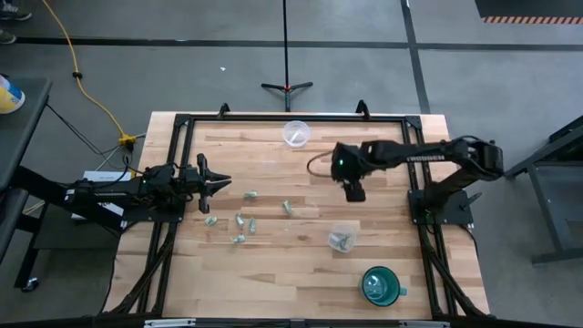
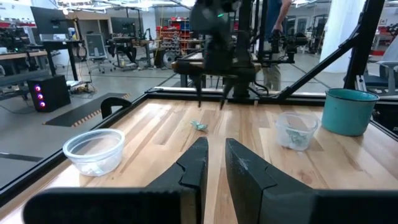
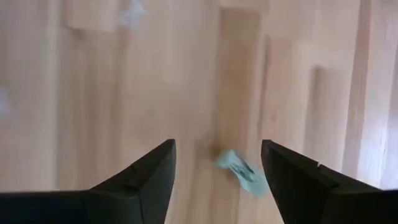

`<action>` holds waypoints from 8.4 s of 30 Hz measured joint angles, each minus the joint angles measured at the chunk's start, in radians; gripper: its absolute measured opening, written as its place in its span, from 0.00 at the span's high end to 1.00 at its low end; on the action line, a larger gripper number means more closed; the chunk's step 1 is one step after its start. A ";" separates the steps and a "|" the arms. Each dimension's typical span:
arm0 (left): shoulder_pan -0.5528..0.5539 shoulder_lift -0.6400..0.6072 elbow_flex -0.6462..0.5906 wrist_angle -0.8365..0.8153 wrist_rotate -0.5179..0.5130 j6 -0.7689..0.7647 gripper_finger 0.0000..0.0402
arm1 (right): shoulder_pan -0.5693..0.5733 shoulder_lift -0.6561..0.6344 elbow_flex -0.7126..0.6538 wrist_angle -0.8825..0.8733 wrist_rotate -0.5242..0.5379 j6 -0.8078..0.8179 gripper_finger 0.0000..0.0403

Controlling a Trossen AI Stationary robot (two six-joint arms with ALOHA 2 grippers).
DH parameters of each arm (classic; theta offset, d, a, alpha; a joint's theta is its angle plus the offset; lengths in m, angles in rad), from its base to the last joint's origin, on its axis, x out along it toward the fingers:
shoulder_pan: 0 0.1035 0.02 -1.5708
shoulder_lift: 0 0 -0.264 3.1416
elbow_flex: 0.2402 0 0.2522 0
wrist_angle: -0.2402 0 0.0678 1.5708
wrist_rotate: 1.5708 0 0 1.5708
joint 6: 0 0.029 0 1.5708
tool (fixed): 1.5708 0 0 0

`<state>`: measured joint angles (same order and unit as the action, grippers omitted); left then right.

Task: Pick and place Stevia / Truvia into bins
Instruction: Put the light green stevia packet into the bottom transparent container, then put the light green stevia packet into the top transparent container

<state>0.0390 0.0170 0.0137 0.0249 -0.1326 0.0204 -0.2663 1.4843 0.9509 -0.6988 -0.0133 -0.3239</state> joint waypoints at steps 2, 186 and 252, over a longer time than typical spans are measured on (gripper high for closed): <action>0.000 0.000 0.000 0.000 0.000 0.000 0.77 | -0.052 0.010 -0.016 0.001 -0.028 -0.040 0.44; 0.379 1.526 0.954 -0.075 0.094 0.439 0.95 | 0.395 -1.150 -0.937 1.022 0.352 0.184 1.00; -0.014 2.184 1.632 -0.966 0.152 0.581 0.58 | 0.395 -1.150 -0.937 0.836 0.345 0.237 1.00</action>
<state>0.0253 2.2005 1.6455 -0.9412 0.0199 0.6018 0.1287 0.3343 0.0139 0.1375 0.3320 -0.0864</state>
